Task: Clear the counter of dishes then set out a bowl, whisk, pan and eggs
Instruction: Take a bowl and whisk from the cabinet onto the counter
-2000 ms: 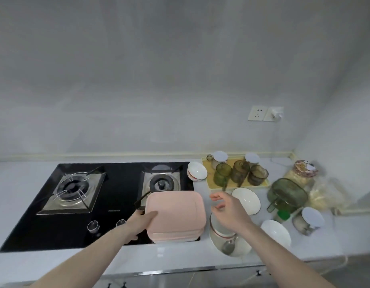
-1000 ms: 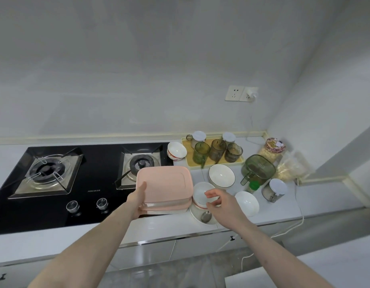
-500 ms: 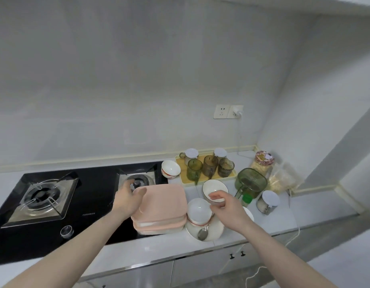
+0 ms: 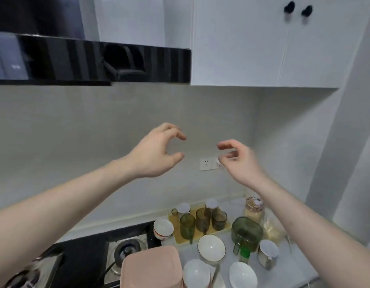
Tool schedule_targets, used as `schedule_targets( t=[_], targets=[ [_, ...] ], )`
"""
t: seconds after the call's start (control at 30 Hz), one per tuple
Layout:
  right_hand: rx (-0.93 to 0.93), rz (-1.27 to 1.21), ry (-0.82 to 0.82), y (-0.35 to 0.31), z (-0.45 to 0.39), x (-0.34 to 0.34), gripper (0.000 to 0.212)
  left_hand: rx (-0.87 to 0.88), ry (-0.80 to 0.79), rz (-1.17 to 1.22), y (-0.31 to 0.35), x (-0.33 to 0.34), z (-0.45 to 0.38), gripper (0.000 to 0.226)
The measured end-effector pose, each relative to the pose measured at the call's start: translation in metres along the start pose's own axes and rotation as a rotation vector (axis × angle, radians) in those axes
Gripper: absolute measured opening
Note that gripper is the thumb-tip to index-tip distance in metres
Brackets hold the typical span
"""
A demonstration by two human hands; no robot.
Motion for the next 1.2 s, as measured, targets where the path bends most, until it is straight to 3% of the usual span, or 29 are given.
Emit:
schedule_targets(
  t=[0.2,0.3,0.6,0.73,0.93,1.2],
  targets=[
    [-0.204,0.019,0.241,-0.068,-0.037,-0.083,0.028,0.180,0.130,-0.191,0.058,-0.060,-0.065,0.042],
    [-0.298,0.038,0.339,-0.093,-0.055,-0.127,0.030,0.285,0.176,-0.396,0.099,-0.081,-0.097,0.042],
    [-0.331,0.108,0.624,-0.115,-0.125,-0.244,0.045,0.361,0.261,-0.588,0.180,-0.109,-0.204,0.045],
    [-0.180,0.244,0.606,-0.097,-0.165,-0.273,0.062,0.285,0.269,-0.605,0.198,-0.115,-0.253,0.056],
    [0.017,0.365,0.403,-0.055,-0.209,-0.280,0.071,0.211,0.269,-0.594,0.214,-0.108,-0.303,0.067],
    [0.042,0.408,0.377,-0.038,-0.223,-0.268,0.071,0.202,0.258,-0.579,0.229,-0.091,-0.340,0.074]
  ],
)
Point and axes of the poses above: each hand's wrist, its own z-axis away from the middle knuckle, its own x-axis out of the palm, y = z × x, the point moved 7 cm from there along -z, towards the middle knuckle, and after that the axes turned 5 degrees about -y, right-handed, at the moved point
